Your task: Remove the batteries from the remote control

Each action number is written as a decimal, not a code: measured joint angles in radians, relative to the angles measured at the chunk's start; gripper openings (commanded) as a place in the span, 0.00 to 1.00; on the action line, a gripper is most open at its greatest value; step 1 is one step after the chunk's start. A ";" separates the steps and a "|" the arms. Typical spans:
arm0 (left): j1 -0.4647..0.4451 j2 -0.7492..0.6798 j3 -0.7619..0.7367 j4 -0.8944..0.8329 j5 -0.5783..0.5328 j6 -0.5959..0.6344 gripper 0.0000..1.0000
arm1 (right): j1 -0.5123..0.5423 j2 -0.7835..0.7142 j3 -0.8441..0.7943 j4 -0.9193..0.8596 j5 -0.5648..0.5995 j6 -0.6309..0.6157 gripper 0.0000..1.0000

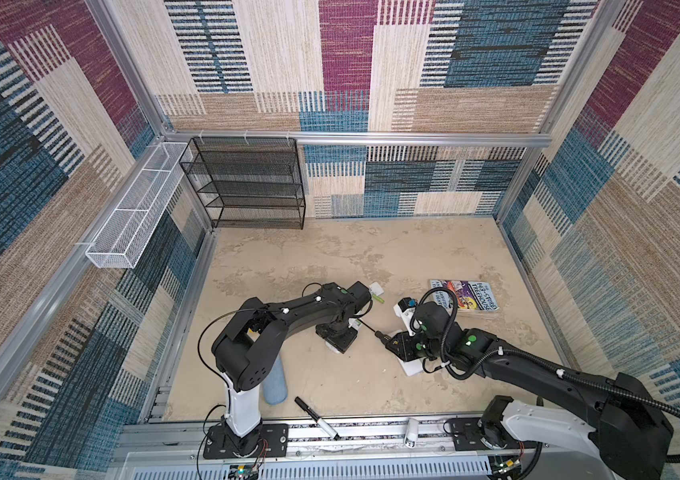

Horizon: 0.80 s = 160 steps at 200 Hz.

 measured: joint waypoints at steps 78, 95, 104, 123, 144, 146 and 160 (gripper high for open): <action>0.000 0.004 0.007 -0.003 0.021 -0.028 0.52 | 0.012 0.041 0.035 -0.039 -0.002 -0.006 0.00; 0.000 0.007 0.016 -0.008 0.033 -0.045 0.52 | 0.029 0.060 0.050 -0.048 0.034 0.002 0.00; 0.000 0.011 0.023 -0.009 0.044 -0.052 0.52 | 0.041 0.070 0.057 -0.048 0.053 0.007 0.00; 0.001 0.026 0.037 -0.019 0.056 -0.063 0.52 | 0.070 0.090 0.067 -0.043 0.098 0.020 0.00; 0.002 0.039 0.047 -0.028 0.072 -0.086 0.52 | 0.110 0.121 0.081 -0.038 0.153 0.032 0.00; 0.003 0.040 0.047 -0.029 0.073 -0.086 0.52 | 0.114 0.124 0.082 -0.037 0.158 0.032 0.00; 0.004 0.041 0.047 -0.029 0.079 -0.102 0.52 | 0.140 0.146 0.089 -0.029 0.191 0.039 0.00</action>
